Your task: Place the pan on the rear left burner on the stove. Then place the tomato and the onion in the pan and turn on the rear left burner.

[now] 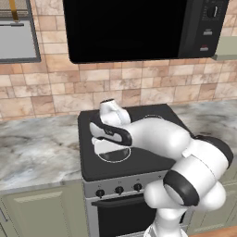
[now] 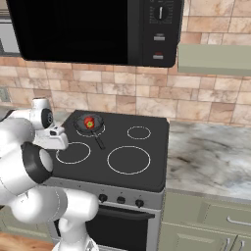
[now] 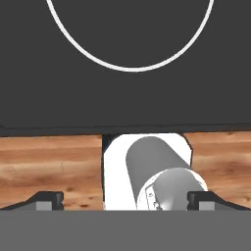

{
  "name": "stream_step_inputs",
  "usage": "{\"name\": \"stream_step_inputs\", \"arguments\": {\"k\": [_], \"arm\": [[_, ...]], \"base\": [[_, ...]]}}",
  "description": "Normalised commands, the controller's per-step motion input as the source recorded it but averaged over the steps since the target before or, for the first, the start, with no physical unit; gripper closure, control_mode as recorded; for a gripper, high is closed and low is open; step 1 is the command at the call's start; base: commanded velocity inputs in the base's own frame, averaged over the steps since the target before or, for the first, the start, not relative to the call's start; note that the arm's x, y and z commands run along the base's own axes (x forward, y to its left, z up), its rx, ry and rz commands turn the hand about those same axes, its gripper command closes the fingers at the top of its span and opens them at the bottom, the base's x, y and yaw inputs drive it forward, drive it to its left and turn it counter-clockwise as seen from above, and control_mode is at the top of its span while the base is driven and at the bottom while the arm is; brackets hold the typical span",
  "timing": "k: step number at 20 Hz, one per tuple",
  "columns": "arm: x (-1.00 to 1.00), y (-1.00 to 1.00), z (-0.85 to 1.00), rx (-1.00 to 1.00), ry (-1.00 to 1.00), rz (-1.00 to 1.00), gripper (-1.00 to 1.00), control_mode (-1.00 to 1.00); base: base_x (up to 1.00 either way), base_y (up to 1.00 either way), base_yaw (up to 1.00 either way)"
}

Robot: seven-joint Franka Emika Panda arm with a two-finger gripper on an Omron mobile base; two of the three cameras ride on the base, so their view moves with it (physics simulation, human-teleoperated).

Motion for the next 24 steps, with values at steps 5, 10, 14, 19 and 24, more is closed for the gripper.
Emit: {"name": "stream_step_inputs", "arguments": {"k": [5, 10, 14, 19, 24], "arm": [[0.00, 0.02, -0.41, 0.00, 0.01, 0.19, -1.00, -1.00], [-0.14, 0.08, -0.19, 0.00, 0.00, 0.14, -1.00, -1.00], [-0.31, 0.21, -0.19, 0.00, 0.00, 0.06, -1.00, -1.00], [-0.22, 0.07, -0.27, 0.00, 0.00, 0.02, -1.00, -1.00], [-0.06, 0.00, -0.26, 0.00, 0.00, 0.00, -1.00, -1.00]], "base": [[0.00, 0.00, 0.00], [0.00, 0.00, 0.00], [0.00, 0.00, 0.00], [0.00, 0.00, 0.00], [0.00, 0.00, 0.00]]}}
